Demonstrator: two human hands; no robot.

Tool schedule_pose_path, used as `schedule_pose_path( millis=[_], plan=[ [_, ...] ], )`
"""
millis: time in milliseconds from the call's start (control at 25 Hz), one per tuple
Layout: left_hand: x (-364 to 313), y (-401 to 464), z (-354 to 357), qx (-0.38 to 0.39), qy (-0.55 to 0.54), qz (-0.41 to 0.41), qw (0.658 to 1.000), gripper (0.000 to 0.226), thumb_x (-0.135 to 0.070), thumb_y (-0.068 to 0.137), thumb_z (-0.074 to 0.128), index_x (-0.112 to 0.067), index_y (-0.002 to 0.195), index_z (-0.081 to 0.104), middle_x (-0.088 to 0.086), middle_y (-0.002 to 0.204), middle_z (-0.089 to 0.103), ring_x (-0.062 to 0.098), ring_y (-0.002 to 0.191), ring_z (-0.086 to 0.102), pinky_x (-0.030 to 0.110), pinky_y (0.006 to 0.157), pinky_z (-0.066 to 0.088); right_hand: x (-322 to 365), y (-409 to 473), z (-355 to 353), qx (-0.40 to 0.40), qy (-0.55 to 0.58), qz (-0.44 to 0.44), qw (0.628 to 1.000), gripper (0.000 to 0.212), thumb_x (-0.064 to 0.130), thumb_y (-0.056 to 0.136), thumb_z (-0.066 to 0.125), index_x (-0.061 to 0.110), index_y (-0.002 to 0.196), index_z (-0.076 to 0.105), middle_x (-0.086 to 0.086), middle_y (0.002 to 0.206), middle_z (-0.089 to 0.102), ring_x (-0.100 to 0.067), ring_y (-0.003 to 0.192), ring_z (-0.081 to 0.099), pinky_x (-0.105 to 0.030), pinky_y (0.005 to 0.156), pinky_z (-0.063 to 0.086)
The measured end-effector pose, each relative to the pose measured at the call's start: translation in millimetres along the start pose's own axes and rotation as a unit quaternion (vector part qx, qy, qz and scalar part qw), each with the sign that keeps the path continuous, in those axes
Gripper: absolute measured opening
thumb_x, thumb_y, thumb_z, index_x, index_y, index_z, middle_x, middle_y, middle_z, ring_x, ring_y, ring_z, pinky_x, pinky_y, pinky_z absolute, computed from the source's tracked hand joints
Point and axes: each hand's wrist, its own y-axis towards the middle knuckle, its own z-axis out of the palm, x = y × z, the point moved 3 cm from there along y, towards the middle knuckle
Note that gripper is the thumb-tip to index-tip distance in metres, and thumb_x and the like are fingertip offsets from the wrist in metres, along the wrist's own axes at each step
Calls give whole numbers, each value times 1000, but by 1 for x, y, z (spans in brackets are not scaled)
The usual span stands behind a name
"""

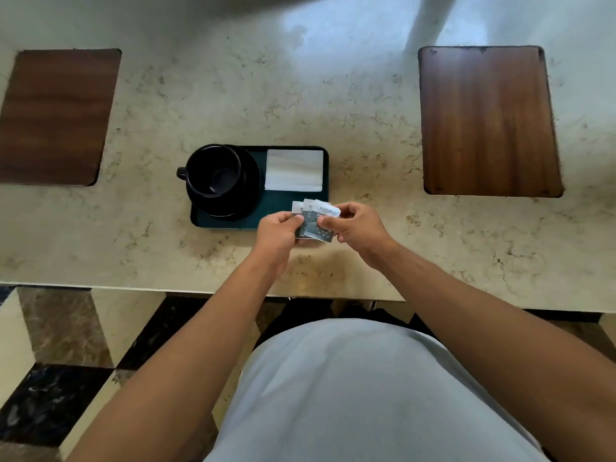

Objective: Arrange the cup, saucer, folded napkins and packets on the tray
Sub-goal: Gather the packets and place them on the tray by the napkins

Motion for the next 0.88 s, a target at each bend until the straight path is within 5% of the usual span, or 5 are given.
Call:
schedule_pose_path(
  millis=[200,360,600,880],
  plan=[
    [-15,30,-31,-41,113,42,992,19,-14,99,64,-23,84,72,4,96,77,25,98,73,42,91,60,12,16,31,-36,-1,3,999,20,14,83,85,14,95,69,-2,93,74,0,61,68,-14,51,48],
    [-21,44,-40,-34,192,75,978,21,-18,97,68,-27,79,73,-3,85,77,16,84,71,30,77,56,22,28,39,-74,-90,-9,993,28,17,82,86,13,105,71,-2,98,75,-15,85,74,-25,68,59],
    [-26,60,-40,-43,301,83,949,13,-23,93,74,-16,103,78,-3,92,75,15,87,70,34,83,59,32,41,40,-97,-256,-37,961,35,26,79,88,22,106,67,5,94,70,-10,81,69,-23,60,55],
    [-23,63,-36,-59,358,98,927,18,-22,91,76,-15,108,75,-8,88,69,13,88,68,29,80,55,32,40,40,-99,-374,-75,919,37,34,84,81,20,114,66,0,103,72,-17,89,68,-38,80,60]
  ],
)
